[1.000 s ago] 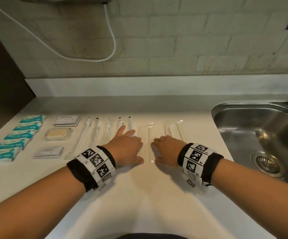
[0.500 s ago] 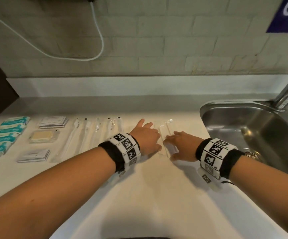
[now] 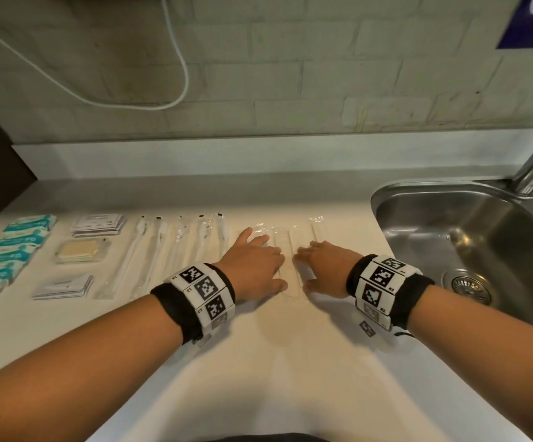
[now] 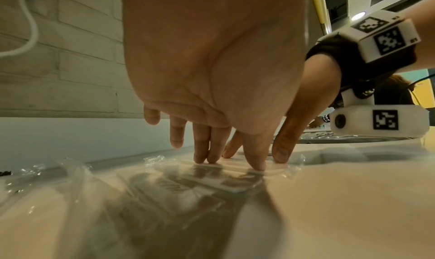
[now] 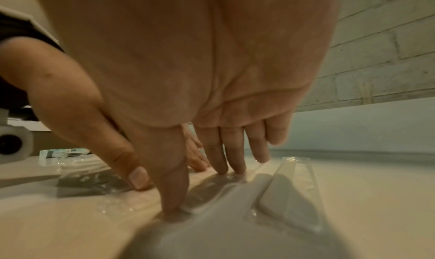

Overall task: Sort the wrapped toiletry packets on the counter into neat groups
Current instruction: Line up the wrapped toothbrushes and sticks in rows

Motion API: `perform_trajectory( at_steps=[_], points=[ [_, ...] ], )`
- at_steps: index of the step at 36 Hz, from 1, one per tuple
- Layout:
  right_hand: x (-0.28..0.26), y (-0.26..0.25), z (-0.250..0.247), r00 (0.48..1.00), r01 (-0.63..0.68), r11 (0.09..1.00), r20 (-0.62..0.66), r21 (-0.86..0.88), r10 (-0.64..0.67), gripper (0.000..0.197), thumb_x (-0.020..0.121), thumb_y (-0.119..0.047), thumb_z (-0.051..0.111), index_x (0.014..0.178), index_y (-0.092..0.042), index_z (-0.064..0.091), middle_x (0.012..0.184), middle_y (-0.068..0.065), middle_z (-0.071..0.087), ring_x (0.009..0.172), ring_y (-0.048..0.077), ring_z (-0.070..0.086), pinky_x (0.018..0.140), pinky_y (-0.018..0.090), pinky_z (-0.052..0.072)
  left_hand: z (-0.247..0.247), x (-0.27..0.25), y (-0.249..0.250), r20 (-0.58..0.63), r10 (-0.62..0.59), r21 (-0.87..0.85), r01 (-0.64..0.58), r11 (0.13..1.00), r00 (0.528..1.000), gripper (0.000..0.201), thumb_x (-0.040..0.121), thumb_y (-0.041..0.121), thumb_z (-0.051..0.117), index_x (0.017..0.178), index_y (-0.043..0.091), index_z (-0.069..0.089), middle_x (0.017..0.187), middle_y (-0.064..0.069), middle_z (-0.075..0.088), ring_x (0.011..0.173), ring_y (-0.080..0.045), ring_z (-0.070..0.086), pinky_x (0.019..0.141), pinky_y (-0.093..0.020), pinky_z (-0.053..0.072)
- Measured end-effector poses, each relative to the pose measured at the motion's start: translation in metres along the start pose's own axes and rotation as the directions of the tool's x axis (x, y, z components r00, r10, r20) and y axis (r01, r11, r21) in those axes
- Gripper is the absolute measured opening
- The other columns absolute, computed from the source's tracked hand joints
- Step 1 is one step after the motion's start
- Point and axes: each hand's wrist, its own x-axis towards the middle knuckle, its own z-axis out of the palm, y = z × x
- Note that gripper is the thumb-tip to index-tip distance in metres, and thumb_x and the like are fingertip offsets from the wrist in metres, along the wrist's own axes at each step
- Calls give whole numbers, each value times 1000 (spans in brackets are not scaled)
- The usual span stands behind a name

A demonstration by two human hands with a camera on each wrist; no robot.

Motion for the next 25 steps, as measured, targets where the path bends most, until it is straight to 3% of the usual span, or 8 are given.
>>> perform_trajectory(
  at_steps=[19,23,25],
  points=[
    [-6,7,0,1000,-18,999,21,45,17,37,85,-34,56,118,-18,56,118,0,58,111,22,54,97,39,47,-7,4,1,24,-13,-26,13,1000,1000,63,96,57,37,147,22,38,158,5,29,149,-23,12,119,-50,-5],
    [-6,10,1,999,-49,995,20,85,48,36,83,-33,58,116,-19,56,116,0,59,111,22,55,95,38,48,-7,4,-1,25,-14,-24,15,1000,1000,62,95,58,37,146,22,40,158,5,29,149,-24,11,119,-51,-5],
    [-6,13,-1,997,-75,988,-5,132,77,43,85,-32,59,125,-18,52,125,2,57,117,24,55,97,38,47,-8,4,0,11,-4,-27,4,1000,1000,60,95,59,37,141,22,46,158,4,30,149,-25,11,119,-52,-4]
  ],
)
